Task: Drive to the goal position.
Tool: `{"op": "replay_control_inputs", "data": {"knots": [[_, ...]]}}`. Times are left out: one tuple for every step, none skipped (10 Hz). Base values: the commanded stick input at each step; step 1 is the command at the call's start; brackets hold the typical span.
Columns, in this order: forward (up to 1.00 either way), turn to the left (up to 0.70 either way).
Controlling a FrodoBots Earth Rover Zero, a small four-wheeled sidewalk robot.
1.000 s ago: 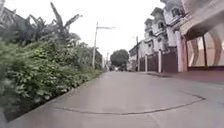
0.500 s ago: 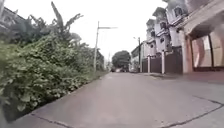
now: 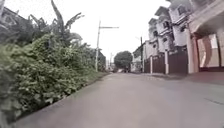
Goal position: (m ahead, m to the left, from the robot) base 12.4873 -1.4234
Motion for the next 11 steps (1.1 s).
{"op": "replay_control_inputs", "data": {"knots": [[0.70,0.00],[0.70,0.00],[0.70,0.00],[0.70,0.00],[0.70,0.00],[0.70,0.00],[0.70,-0.25],[0.70,-0.35],[0.70,-0.35],[0.70,-0.35],[0.70,-0.35]]}}
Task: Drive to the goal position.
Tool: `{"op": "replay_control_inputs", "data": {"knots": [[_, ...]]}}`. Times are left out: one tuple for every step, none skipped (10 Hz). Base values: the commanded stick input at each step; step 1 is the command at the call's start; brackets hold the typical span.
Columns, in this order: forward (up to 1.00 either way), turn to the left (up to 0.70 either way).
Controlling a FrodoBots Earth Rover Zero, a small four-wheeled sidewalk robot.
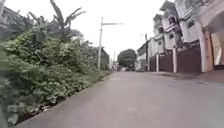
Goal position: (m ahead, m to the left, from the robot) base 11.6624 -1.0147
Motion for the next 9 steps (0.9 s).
{"op": "replay_control_inputs", "data": {"knots": [[0.70,-0.14],[0.70,0.00],[0.70,0.00],[0.70,0.00],[0.70,0.00],[0.70,0.00],[0.70,0.00],[0.70,0.00],[0.70,0.00]]}}
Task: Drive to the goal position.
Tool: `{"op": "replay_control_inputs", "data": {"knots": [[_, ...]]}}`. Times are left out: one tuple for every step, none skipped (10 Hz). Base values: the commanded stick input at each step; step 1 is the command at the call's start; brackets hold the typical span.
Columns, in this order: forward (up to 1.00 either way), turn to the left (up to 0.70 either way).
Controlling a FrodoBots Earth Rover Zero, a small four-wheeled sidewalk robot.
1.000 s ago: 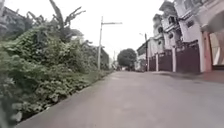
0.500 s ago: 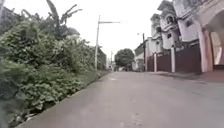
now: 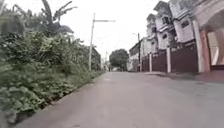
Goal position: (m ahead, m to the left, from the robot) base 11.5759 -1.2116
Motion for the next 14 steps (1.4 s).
{"op": "replay_control_inputs", "data": {"knots": [[0.70,0.00],[0.70,0.00],[0.70,0.00],[0.70,0.00],[0.70,0.00],[0.70,0.00],[0.70,0.00],[0.70,0.00],[0.70,0.00],[0.70,-0.11],[0.70,-0.33],[0.70,-0.35],[0.70,-0.35],[0.70,-0.35]]}}
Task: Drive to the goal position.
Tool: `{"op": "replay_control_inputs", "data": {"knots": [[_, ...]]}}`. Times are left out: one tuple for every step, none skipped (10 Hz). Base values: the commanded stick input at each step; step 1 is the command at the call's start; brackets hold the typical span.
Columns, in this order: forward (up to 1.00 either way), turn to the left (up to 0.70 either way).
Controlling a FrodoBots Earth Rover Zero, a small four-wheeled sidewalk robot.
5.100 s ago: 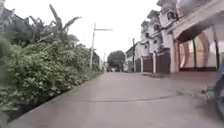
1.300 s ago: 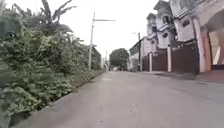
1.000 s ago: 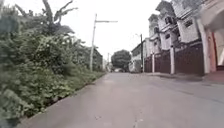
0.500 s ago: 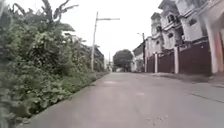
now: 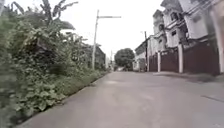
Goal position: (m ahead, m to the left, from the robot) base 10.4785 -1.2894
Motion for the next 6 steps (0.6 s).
{"op": "replay_control_inputs", "data": {"knots": [[0.70,-0.35],[0.70,-0.35],[0.70,-0.03],[0.70,0.00],[0.70,0.00],[0.70,0.00]]}}
